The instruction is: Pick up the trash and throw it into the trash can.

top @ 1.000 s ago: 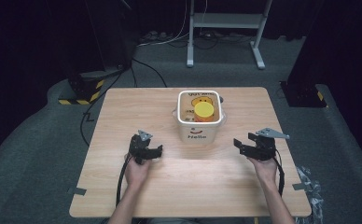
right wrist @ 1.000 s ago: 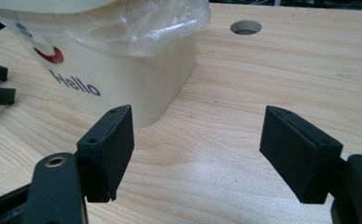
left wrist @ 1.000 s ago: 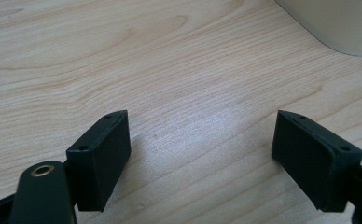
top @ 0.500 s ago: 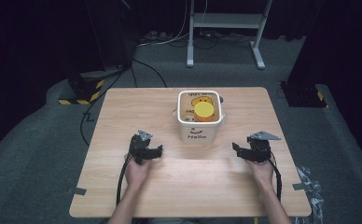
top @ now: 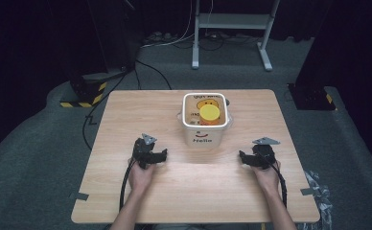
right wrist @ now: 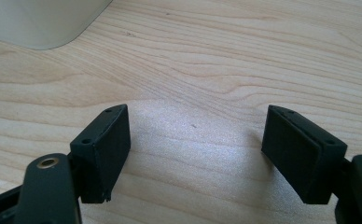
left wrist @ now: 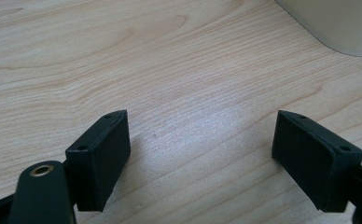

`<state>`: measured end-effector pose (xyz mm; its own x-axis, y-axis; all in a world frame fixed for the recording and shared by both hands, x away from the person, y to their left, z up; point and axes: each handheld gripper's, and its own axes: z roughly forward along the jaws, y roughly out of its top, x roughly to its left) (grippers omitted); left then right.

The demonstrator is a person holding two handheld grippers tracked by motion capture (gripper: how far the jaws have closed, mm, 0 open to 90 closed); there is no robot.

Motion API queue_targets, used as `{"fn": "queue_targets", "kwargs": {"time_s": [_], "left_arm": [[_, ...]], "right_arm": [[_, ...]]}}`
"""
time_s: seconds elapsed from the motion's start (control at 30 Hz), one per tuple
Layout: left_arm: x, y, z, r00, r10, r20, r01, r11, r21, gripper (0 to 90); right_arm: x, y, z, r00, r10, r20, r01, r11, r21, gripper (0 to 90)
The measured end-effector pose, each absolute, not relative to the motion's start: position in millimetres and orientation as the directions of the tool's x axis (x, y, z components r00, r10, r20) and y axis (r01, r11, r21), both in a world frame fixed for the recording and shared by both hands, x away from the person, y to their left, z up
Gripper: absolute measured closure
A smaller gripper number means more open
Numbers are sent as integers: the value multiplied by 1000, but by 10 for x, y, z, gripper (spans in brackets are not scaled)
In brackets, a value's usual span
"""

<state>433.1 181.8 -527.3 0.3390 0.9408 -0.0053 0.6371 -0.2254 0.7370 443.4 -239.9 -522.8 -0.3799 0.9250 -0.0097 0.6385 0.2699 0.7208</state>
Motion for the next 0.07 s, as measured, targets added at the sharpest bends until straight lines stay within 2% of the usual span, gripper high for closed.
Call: {"fn": "queue_targets", "kwargs": {"time_s": [0.07], "left_arm": [[4336, 1816, -5274, 341, 940, -5, 637, -227, 737, 179]], "right_arm": [[4433, -2399, -5228, -380, 925, -10, 638, 270, 721, 236]]}}
